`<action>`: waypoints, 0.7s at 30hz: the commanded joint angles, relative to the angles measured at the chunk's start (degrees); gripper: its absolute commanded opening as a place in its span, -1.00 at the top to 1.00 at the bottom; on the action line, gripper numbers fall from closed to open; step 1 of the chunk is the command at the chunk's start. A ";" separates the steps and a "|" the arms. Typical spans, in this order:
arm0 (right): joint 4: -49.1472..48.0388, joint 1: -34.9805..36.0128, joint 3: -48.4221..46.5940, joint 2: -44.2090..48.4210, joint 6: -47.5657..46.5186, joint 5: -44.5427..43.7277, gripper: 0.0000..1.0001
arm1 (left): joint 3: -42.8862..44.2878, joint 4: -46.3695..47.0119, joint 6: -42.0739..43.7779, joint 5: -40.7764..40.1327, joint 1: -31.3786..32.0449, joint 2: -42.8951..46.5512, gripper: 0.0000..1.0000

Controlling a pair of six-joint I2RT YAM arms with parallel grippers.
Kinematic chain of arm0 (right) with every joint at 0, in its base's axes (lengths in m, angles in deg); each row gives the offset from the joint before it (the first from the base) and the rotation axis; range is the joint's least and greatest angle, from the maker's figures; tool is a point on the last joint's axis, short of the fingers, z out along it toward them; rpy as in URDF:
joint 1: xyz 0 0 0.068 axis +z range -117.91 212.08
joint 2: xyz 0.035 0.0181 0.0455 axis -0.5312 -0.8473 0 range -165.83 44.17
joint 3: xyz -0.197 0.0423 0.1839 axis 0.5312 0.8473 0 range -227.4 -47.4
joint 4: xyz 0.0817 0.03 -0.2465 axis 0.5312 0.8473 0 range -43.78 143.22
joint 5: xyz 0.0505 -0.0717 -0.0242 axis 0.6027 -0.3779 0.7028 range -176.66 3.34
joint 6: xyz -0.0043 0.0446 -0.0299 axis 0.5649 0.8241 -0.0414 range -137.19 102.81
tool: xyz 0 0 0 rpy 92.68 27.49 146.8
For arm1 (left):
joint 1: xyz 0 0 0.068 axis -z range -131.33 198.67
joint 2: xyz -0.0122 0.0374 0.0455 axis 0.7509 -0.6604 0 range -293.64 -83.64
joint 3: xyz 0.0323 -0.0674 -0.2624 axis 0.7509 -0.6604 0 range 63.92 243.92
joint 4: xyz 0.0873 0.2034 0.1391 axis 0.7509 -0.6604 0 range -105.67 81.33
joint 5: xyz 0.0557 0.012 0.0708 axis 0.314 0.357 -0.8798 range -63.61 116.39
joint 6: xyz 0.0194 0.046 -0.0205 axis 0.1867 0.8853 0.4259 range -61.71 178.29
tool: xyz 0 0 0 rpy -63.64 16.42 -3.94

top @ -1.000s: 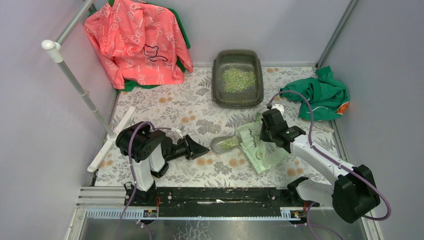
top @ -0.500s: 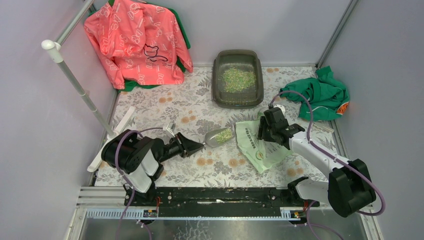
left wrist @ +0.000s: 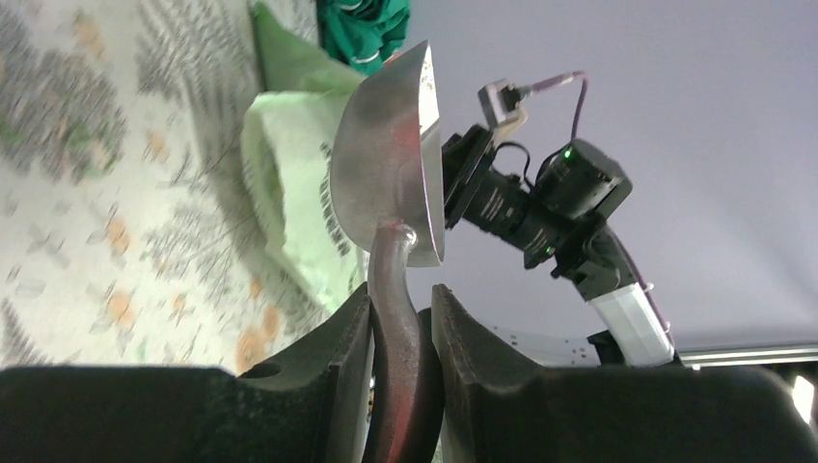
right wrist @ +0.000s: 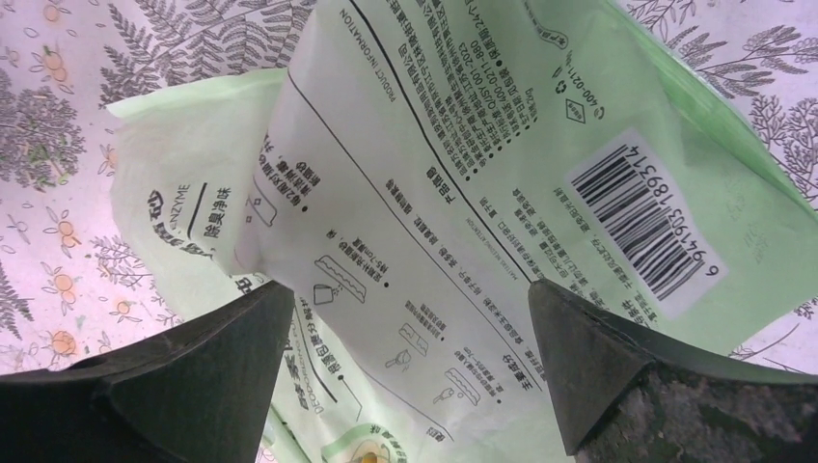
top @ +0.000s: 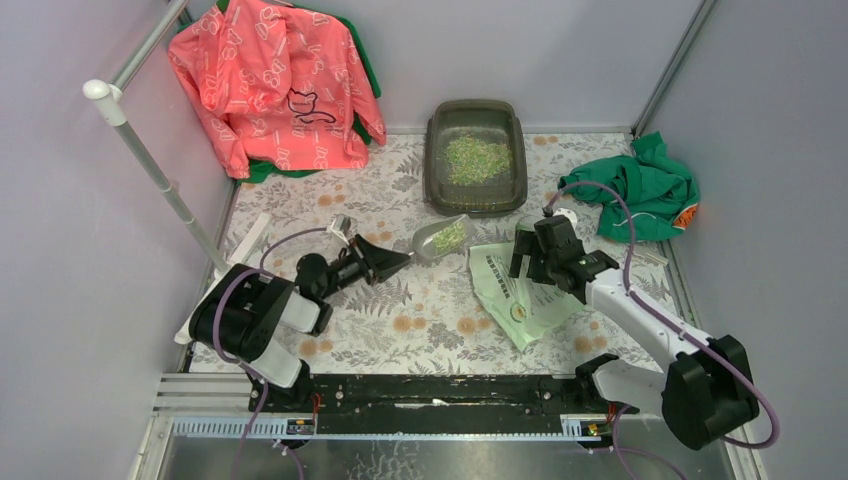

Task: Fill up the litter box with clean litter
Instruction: Pour the cat litter into the litter box.

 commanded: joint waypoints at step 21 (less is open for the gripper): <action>7.20 -0.37 -5.66 13.43 0.05 2.89 -1.00 | 70.55 -59.99 29.19 -18.13 0.17 -22.41 1.00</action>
